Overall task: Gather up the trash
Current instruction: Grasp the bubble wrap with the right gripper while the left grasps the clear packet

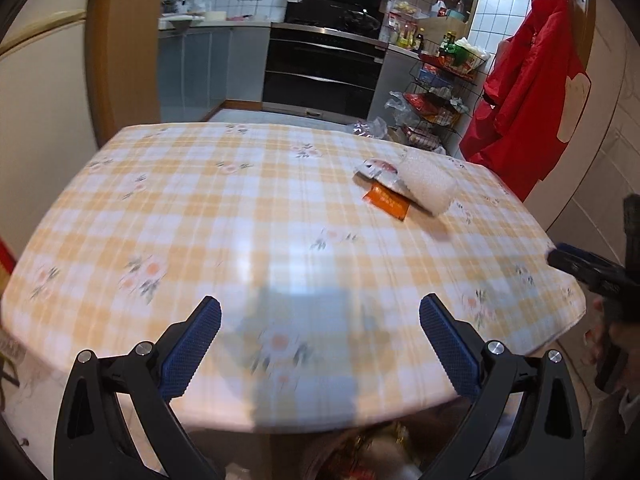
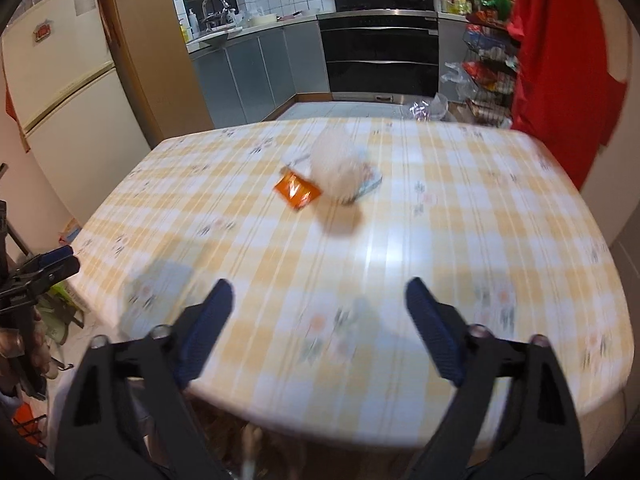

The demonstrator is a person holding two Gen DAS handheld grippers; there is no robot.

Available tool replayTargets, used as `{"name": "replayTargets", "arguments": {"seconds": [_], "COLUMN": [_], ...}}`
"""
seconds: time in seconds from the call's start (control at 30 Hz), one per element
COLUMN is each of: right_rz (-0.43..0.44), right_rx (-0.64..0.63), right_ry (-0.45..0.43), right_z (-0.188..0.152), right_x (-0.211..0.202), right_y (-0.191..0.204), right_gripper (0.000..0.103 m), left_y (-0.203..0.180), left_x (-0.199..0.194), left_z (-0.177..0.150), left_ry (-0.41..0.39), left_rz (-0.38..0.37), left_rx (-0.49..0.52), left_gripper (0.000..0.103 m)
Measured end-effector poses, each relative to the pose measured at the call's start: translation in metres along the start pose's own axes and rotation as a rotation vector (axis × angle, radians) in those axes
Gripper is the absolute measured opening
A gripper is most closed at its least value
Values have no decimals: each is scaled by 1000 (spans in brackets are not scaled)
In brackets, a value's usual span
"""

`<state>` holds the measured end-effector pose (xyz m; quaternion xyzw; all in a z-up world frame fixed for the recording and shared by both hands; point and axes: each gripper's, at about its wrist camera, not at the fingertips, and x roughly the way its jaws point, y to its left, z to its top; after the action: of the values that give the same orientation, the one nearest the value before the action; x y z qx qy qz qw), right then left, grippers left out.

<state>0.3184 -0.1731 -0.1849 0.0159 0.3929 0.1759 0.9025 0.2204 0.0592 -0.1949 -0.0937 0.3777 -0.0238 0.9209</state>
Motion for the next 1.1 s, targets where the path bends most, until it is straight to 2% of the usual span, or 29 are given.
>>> {"name": "replayTargets", "arguments": {"seconds": [0.2,0.4,0.43,0.47,0.5,0.53,0.57,0.63,0.73,0.9,1.1], "right_rz": [43,49,48,50,58,69,72,90,103,120,147], "right_rx": [24,109,120,130,135,140,145,143,118,166,200], "right_ry": [26,77,86,99,108,121,118,104,101,98,95], "right_z": [62,94,97,99,99,98,98,95,90,85,79], "right_x": [89,170,179,190,195,200,202,201,202,200,199], "right_y": [-23,-34,-36,-39,-41,-43,-46,-48,-48,-57,-62], "right_gripper": [79,76,74,67,51,42,38,35,34,33,33], "left_y": [-7,-19,-21,-22,-23,-24,-23,-23,-23,-27,-31], "left_x": [70,141,154,164,174,186,195,216,245,286,316], "left_z": [55,99,106,110,114,119,122,128,135,146,149], "left_ry": [36,68,78,85,94,107,118,146,176,214,244], "left_rz": [-75,-112,-119,-124,-134,-150,-163,-198,-251,-315,-357], "left_rx": [-23,-6,-8,-11,-16,-27,-41,-90,-173,-302,-405], "left_gripper": [97,97,97,97,96,92,89,74,65,64,59]}}
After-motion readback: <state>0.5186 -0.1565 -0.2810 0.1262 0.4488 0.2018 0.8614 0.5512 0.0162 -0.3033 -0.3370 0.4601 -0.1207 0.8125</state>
